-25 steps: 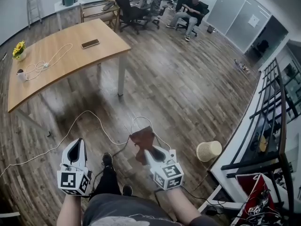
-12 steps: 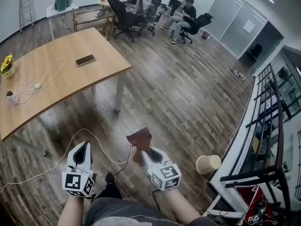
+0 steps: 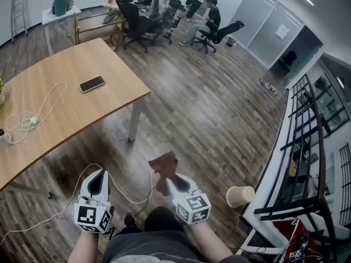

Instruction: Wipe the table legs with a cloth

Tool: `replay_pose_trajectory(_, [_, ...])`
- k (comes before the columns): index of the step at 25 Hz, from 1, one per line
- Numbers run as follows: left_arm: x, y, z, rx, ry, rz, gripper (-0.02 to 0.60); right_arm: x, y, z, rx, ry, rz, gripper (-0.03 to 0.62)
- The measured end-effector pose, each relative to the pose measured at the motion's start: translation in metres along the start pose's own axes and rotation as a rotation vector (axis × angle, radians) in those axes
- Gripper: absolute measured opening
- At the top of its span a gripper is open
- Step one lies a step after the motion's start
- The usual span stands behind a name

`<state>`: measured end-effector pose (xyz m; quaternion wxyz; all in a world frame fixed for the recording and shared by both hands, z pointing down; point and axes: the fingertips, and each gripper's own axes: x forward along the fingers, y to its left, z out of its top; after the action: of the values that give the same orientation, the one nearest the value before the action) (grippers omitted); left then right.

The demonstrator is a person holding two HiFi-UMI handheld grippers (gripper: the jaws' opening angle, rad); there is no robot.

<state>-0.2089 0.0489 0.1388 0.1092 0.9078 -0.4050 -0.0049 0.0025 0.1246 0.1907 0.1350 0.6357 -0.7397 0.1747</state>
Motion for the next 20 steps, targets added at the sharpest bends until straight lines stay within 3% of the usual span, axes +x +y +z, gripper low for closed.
replay_pose_trajectory(9, [0.041,0.026,0.0,0.013,-0.012,0.045,0.018,0.063,-0.02,0.015,-0.026,0.006,0.043,0.064])
replay_pose_trajectory(14, [0.074,0.036,-0.005,0.032,-0.004,0.109,0.018,0.118,-0.029,0.022,-0.057,0.023,0.142,0.064])
replay_pose_trajectory(20, [0.133,0.043,-0.032,0.036,0.032,0.243,0.018,0.188,-0.07,0.019,-0.095,0.08,0.286,0.064])
